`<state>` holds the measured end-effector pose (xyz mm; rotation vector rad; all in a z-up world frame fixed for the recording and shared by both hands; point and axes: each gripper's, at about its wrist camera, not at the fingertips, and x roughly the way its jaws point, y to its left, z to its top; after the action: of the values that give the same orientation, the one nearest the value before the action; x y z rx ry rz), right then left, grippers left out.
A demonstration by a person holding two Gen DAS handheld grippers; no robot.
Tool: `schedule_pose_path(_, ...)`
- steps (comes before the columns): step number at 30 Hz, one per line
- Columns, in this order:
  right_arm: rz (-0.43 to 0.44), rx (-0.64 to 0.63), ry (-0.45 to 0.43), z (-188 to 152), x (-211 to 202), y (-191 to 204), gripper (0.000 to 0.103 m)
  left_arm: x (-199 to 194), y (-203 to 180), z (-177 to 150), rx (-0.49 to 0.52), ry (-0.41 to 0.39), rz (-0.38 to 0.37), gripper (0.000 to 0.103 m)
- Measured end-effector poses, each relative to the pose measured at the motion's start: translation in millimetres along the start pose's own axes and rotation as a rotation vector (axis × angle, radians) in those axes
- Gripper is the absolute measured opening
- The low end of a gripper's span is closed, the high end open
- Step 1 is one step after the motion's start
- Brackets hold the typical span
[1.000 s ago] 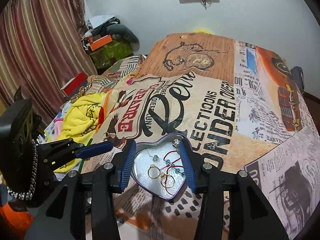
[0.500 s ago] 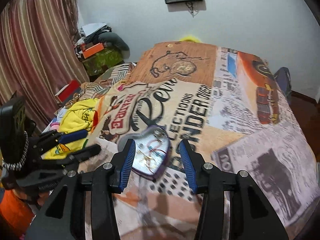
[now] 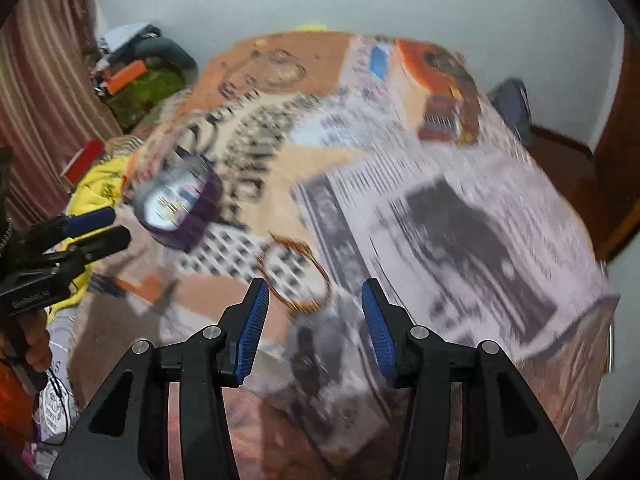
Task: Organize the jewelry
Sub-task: 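Withdraw both tools from the tin, moving the right tool to the braided bracelet, then grasp the red-and-gold braided bracelet by its clasp with the right tool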
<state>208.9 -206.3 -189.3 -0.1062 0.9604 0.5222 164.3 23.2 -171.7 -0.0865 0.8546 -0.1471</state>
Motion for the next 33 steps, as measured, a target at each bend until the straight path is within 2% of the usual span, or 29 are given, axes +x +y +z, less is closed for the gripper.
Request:
schedule_pose_path(6,0.024,0.017,0.081,-14,24,-8,0.045,20,-15,-12,0.019,0.067,-0.032,0.057)
schedule_pose_path(10,0.014,-0.036,0.088,-11,31,2,0.046,28,-19,-17,0.026,0.096,-0.045,0.057)
schedule_pose_path(15,0.054,-0.078,0.113,-7,45,12,0.050,36,-22,-20,0.030,0.111,-0.054,0.057)
schedule_pose_path(18,0.053,-0.107,0.094,-5,49,16,0.055,39,-22,-20,0.026,0.111,-0.058,0.057)
schedule_pose_path(23,0.093,-0.086,0.077,-1,54,13,0.055,42,-25,-18,0.040,0.114,-0.069,0.057)
schedule_pose_path(26,0.094,-0.083,0.069,0,55,12,0.040,45,-29,-16,0.051,0.116,-0.075,0.057)
schedule_pose_path(28,0.098,-0.075,0.066,-1,55,11,0.020,47,-32,-14,0.057,0.118,-0.088,0.057)
schedule_pose_path(31,0.097,-0.067,0.060,-1,54,10,0.009,52,-37,-12,0.062,0.125,-0.116,0.056)
schedule_pose_path(33,0.107,-0.053,0.055,-2,51,8,0.007,55,-41,-11,0.062,0.131,-0.129,0.047)
